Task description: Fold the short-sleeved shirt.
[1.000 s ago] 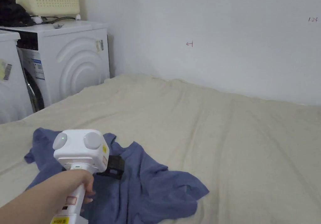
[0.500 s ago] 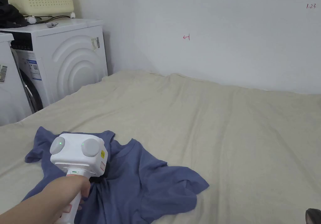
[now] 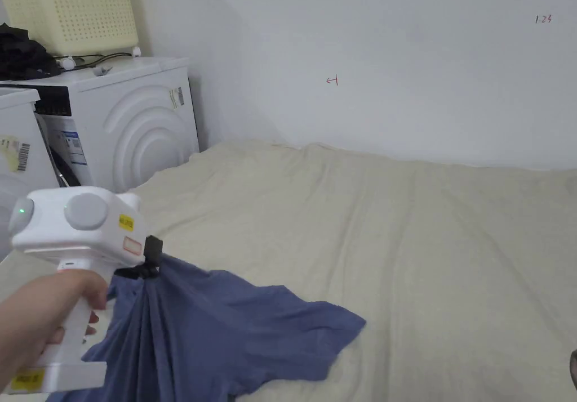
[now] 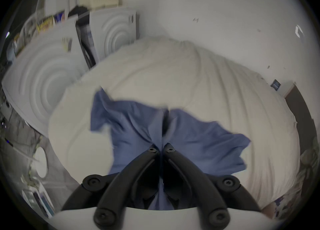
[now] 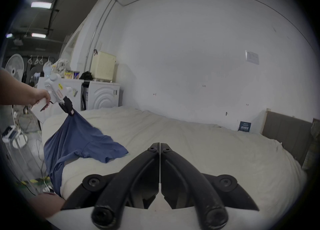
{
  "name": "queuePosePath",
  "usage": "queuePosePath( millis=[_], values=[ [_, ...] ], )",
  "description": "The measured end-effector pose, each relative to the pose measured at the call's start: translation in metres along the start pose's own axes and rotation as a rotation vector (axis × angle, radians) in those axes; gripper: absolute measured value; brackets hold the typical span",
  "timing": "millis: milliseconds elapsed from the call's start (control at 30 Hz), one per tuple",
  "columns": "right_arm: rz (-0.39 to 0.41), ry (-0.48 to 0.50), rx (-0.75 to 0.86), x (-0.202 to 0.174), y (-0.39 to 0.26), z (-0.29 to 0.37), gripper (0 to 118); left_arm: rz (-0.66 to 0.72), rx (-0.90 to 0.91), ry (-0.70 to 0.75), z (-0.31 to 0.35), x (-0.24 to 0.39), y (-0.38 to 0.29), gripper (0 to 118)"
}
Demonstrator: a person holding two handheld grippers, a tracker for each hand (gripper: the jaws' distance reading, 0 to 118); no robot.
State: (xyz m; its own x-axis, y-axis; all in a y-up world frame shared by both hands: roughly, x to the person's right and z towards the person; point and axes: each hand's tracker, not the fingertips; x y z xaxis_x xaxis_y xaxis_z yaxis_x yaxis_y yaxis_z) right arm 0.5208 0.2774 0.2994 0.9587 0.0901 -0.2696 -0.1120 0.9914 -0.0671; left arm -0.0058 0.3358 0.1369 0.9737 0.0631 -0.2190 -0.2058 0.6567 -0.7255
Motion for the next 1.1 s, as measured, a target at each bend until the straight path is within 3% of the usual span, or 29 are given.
queuePosePath(
  millis=[167, 367, 567, 800, 1000, 1100],
  values=[
    [-0.047, -0.011, 0.021, 0.009, 0.006, 0.009, 0, -0.090, 0.164, -0.035, 0.094, 0.040, 0.028, 1],
    [-0.034, -0.035, 0.062, 0.026, 0.012, 0.026, 0, -0.285, 0.415, -0.253, 0.215, 0.148, 0.060, 1],
    [-0.046, -0.140, 0.089, 0.057, 0.017, 0.051, 0, -0.375, 0.509, -0.500, 0.258, 0.262, 0.077, 1],
    [-0.055, -0.326, 0.097, 0.114, 0.014, 0.087, 0, -0.504, 0.260, -0.731, 0.197, 0.394, 0.047, 1],
    [-0.082, -0.384, 0.036, 0.144, -0.002, 0.104, 0, -0.515, -0.140, -0.744, 0.036, 0.494, -0.028, 1],
    [-0.102, -0.401, -0.002, 0.150, -0.011, 0.105, 0, -0.488, -0.289, -0.675, -0.039, 0.518, -0.079, 1]
  ],
)
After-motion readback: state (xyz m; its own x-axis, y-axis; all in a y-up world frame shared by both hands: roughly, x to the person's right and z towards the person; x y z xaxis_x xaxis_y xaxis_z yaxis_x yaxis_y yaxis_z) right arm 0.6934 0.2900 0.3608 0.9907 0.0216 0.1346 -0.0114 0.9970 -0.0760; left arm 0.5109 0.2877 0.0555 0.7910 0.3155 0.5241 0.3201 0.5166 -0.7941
